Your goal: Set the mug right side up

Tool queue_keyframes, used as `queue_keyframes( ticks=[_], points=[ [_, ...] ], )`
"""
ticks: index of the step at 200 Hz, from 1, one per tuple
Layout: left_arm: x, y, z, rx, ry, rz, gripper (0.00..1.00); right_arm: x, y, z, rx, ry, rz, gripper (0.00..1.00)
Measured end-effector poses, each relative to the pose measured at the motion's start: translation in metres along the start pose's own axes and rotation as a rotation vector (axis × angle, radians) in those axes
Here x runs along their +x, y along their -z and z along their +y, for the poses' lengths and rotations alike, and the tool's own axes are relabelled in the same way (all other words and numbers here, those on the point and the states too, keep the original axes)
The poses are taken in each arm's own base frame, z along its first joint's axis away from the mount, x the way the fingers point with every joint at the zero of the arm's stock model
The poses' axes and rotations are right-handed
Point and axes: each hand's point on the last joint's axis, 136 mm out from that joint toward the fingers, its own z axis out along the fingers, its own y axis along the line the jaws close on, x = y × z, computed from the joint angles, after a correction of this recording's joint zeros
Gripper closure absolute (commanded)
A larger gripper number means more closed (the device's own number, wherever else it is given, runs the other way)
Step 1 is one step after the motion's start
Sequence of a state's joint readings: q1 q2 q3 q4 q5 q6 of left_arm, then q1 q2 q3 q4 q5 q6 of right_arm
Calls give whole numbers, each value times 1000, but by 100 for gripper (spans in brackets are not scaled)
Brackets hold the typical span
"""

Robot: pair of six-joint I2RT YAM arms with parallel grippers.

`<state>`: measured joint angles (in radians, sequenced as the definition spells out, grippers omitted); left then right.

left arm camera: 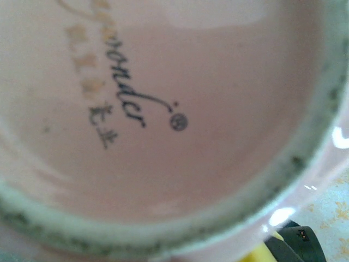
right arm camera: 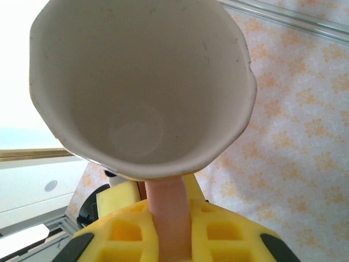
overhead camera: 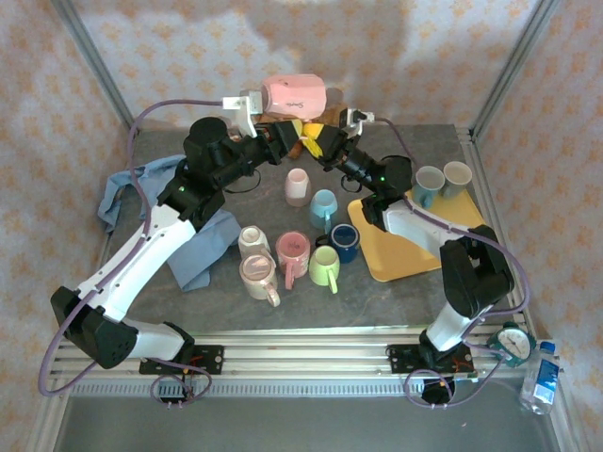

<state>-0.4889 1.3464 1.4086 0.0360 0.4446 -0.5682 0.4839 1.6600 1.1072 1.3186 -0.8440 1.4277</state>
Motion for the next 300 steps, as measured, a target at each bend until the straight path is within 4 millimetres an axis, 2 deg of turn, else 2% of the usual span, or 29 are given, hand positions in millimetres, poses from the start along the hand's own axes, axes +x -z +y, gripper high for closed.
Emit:
queue_keyframes(
  ticks=[11,31,60,84,115,161,186,225,251,300],
  points=[
    [1,2,2,-8,1,-2,100,1,-1,-2,7,10,3,95],
    [4,5,6,-25,2,-4,81,4,-2,-7,34,24,9,100],
    [9,7,13,-54,-13,10,51,4,-2,-8,82,60,7,100],
    [11,7,15,-64,-23,18,38,2,0,-11,116,76,-1,100],
    [14,9,17,-77,-26,29,27,-1,2,-24,166,74,-10,100],
    [12,19,28,-123,-19,39,24,-6,13,-27,270,126,-23,100],
    [17,29,39,-162,-8,55,23,-6,25,-15,365,216,-32,100],
    [36,35,54,-208,7,112,24,-4,49,1,507,344,-45,100],
    [42,36,56,-214,-13,137,25,-6,71,-10,646,388,-56,100],
    [60,36,61,-210,-72,228,29,-8,134,-42,984,436,-63,100]
  ],
)
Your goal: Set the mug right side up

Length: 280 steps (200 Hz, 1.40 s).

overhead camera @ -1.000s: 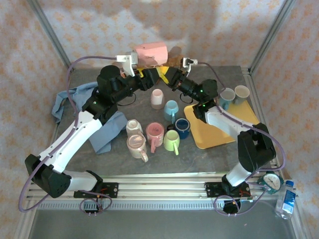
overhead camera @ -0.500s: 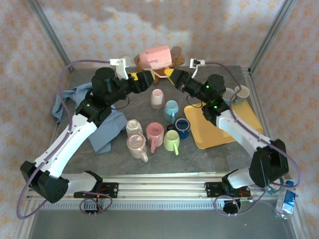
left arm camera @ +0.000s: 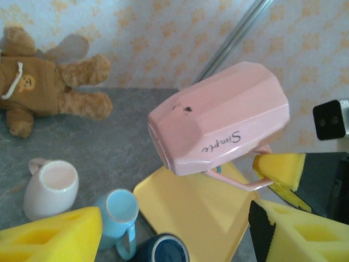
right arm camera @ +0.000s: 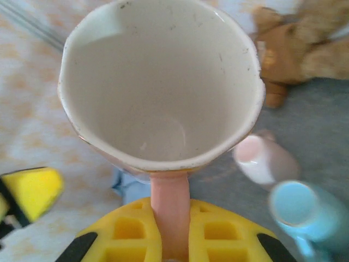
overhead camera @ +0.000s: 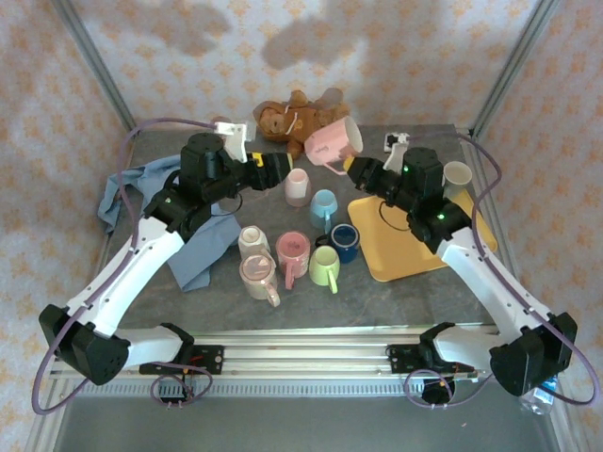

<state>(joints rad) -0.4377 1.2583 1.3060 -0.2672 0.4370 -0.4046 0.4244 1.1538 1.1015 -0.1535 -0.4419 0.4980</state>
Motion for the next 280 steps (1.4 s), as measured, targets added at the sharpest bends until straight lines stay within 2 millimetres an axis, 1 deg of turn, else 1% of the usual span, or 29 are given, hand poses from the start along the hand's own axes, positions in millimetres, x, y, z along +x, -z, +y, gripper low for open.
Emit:
queue_keyframes(
  ticks=[32,57,101,119,137,168,189,230,249,280],
  points=[
    [17,-14,6,-3,-33,91,30,16,13,-38,191,51,45,100],
    [32,-22,12,-8,-36,151,30,26,24,-61,312,87,78,100],
    [44,-30,15,2,-49,196,31,40,46,-101,525,139,131,100],
    [49,-33,11,15,-83,210,31,44,57,-118,616,150,151,100],
    [57,-35,1,45,-132,228,30,44,69,-134,703,152,158,100],
    [70,-37,-16,118,-198,266,33,35,91,-162,856,150,126,100],
    [81,-44,-18,152,-226,305,34,32,106,-186,961,127,98,100],
    [110,-56,-20,189,-255,408,34,39,143,-238,1139,29,75,100],
    [116,-58,-23,203,-267,429,34,41,157,-256,1197,-14,65,100],
    [120,-59,-27,216,-276,436,34,42,168,-276,1245,-60,36,100]
  ],
)
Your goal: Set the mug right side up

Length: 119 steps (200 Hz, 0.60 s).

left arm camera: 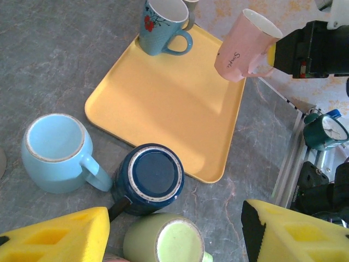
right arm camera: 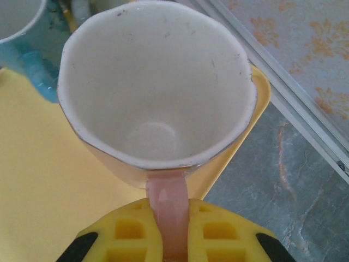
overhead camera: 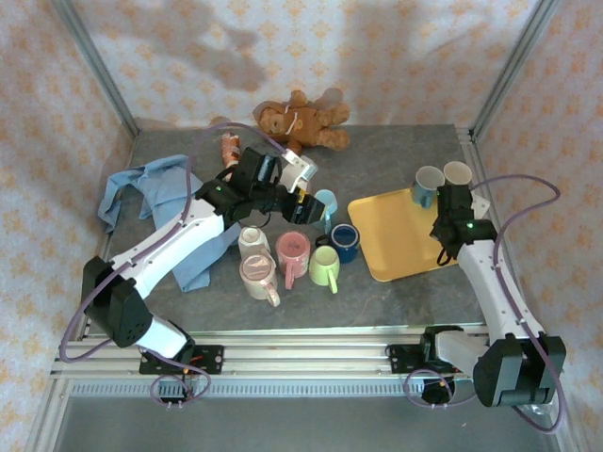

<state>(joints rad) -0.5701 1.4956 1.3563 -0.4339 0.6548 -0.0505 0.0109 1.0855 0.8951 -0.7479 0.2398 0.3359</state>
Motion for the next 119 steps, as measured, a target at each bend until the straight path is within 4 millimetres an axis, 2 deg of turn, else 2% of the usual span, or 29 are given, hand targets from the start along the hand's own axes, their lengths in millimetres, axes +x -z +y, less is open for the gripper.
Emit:
queue_keyframes(
  ticks=[39,119],
  points=[
    [1,-5,-1,6,-7,9,34,-9,-23,-9,34,-31,-21,100],
    [3,-9,3,-4,-13,17,35,-27,-74,-10,90,43,-32,100]
  ],
)
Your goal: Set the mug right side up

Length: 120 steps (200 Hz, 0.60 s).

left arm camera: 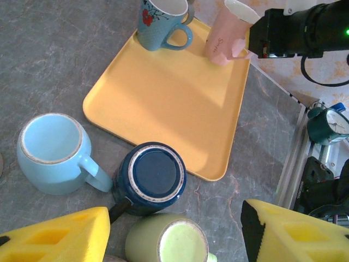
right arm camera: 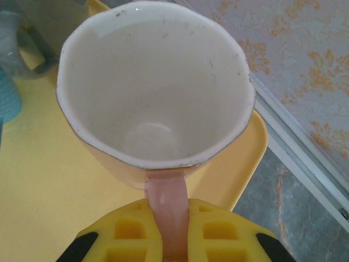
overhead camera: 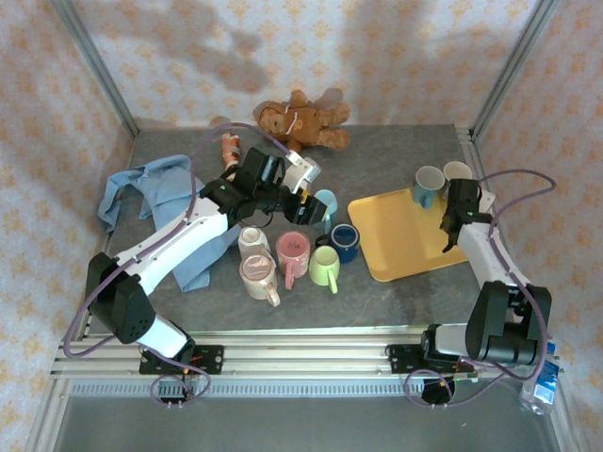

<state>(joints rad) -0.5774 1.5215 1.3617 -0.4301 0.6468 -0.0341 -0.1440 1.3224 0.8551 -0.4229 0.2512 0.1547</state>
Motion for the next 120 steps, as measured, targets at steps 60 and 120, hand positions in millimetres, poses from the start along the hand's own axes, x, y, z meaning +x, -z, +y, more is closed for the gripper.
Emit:
queue_keyframes(
  ticks=[60,120],
  points=[
    [19,-10,9,-26,41,29,35,-17,-24,9,-17,48,-50,100],
    [17,-9,11,-41,37,21,35,-34,-46,22,-20,59,-79,100]
  ],
)
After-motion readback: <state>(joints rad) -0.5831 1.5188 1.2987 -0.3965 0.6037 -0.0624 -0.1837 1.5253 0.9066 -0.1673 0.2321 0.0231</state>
